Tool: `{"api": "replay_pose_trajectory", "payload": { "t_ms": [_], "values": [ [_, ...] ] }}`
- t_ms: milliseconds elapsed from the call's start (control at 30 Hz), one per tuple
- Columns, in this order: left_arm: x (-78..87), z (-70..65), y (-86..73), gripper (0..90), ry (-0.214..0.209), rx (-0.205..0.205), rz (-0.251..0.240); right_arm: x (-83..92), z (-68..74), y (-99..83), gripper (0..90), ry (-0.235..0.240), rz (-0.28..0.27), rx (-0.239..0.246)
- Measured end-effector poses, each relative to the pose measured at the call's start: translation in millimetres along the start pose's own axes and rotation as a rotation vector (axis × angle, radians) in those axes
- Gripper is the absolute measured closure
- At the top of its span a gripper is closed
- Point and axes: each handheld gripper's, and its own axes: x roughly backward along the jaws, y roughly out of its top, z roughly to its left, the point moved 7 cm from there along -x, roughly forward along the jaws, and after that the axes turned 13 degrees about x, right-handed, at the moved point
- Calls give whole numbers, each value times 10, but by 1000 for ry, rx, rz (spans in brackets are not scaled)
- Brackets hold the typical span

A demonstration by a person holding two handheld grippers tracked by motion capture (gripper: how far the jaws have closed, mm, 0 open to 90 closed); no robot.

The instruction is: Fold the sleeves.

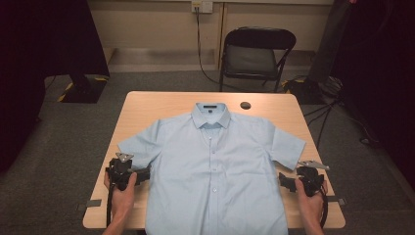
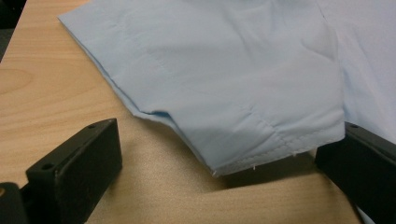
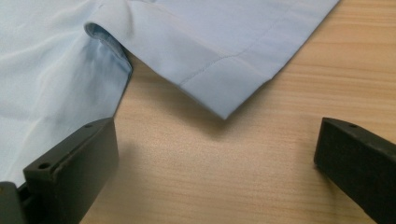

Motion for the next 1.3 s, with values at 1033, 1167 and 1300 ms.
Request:
{"api": "replay_pose_trajectory", "payload": {
  "t_ms": [1033, 1167, 1300],
  "values": [
    [216, -104, -84, 101, -61, -68, 47, 11, 7, -9, 0, -13, 4, -15],
    [273, -148, -76, 101, -89, -76, 37, 11, 7, -9, 0, -13, 4, -14],
    [366, -206, -63, 102, -118, -113, 12, 11, 6, -9, 0, -13, 3, -14]
  ]
}}
